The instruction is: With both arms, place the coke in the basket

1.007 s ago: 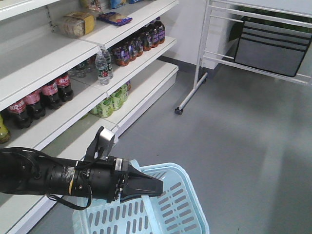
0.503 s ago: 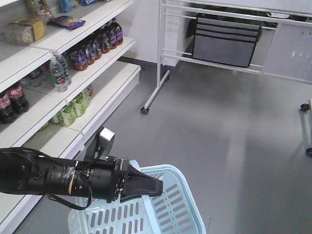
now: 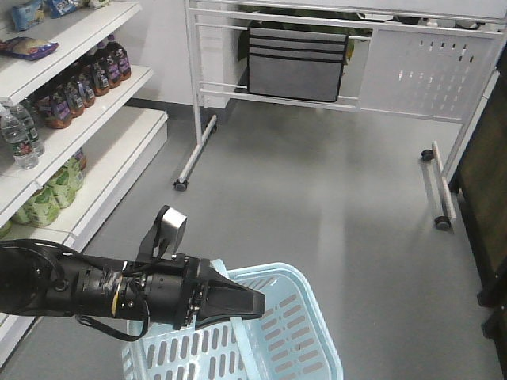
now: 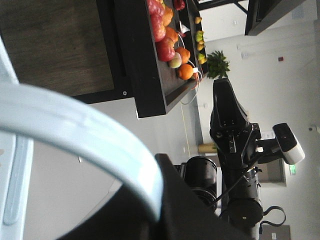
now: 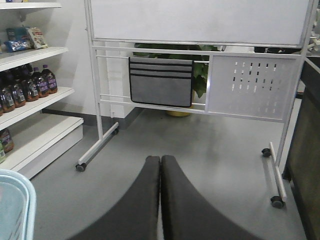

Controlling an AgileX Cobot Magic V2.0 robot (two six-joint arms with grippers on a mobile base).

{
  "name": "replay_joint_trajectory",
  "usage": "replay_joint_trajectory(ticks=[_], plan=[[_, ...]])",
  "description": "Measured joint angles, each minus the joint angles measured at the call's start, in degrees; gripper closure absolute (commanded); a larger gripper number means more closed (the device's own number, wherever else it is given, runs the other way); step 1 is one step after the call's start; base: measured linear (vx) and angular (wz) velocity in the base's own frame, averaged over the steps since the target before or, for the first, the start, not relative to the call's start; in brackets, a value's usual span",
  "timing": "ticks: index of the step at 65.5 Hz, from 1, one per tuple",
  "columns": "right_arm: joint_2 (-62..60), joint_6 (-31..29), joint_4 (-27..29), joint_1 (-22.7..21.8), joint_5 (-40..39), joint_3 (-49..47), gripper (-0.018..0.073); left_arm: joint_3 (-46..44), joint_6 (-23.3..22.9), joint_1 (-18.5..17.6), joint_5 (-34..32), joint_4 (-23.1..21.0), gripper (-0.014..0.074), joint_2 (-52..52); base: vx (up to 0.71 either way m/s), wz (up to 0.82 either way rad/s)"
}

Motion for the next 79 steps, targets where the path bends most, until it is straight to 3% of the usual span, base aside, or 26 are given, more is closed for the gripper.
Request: replay_joint_trajectory(ticks=[79], plan=[[0.00,0.00,0.00,0.00,0.00,0.00,0.0568,0.00,0.00,0.00,0.00,0.00,0.0603,0.00,0.03,-0.20]])
